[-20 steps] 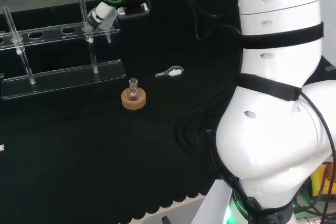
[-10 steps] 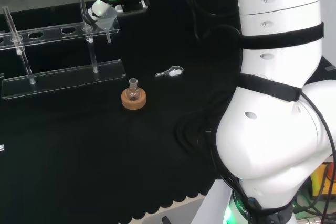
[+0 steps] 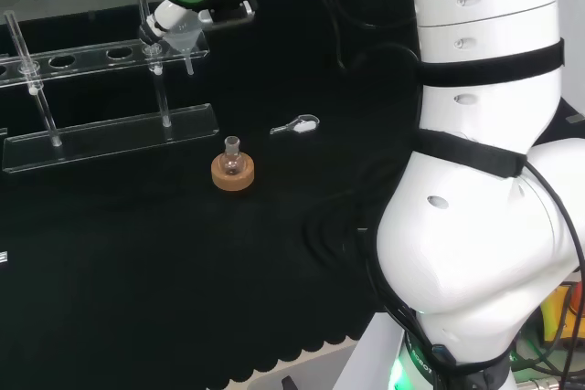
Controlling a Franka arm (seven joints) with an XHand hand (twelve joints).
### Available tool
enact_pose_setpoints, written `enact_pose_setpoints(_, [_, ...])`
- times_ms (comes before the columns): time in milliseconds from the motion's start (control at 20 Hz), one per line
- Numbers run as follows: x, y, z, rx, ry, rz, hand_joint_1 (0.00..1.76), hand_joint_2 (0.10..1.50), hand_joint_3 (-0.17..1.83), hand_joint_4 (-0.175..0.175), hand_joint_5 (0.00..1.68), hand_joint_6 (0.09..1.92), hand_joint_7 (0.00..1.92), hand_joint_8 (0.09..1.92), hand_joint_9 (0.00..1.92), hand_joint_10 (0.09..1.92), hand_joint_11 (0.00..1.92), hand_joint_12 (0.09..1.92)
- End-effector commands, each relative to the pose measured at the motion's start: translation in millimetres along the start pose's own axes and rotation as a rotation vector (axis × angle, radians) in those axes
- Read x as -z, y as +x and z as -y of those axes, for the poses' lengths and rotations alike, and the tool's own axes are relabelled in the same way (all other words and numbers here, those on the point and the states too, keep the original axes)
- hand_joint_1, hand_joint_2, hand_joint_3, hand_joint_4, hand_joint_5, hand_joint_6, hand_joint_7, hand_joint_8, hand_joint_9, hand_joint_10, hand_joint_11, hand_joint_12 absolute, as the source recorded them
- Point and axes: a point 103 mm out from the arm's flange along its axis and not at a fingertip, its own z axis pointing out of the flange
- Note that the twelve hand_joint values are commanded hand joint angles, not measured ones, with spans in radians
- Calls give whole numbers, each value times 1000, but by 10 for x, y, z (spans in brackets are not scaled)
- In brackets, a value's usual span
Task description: Pick up the funnel from the transparent funnel stand.
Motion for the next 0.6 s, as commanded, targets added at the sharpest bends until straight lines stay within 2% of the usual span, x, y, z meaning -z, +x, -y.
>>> enact_pose_setpoints(50, [-18, 28, 24, 4, 13, 21, 192, 613, -25, -111, 0, 87, 144, 477, 161, 702, 0, 971])
enact_pose_setpoints(150, [-33, 33, 19, -1, 34, 39, 162, 575, -33, -117, 0, 87, 104, 491, 97, 723, 0, 939])
enact_pose_setpoints(300, [-44, 12, 11, 1, 33, 38, 121, 517, -39, -123, 0, 87, 41, 510, 17, 736, 0, 864])
enact_pose_setpoints(600, [-58, 25, 9, -4, 26, 39, 115, 484, -35, -132, 0, 87, 0, 414, 0, 606, 0, 789])
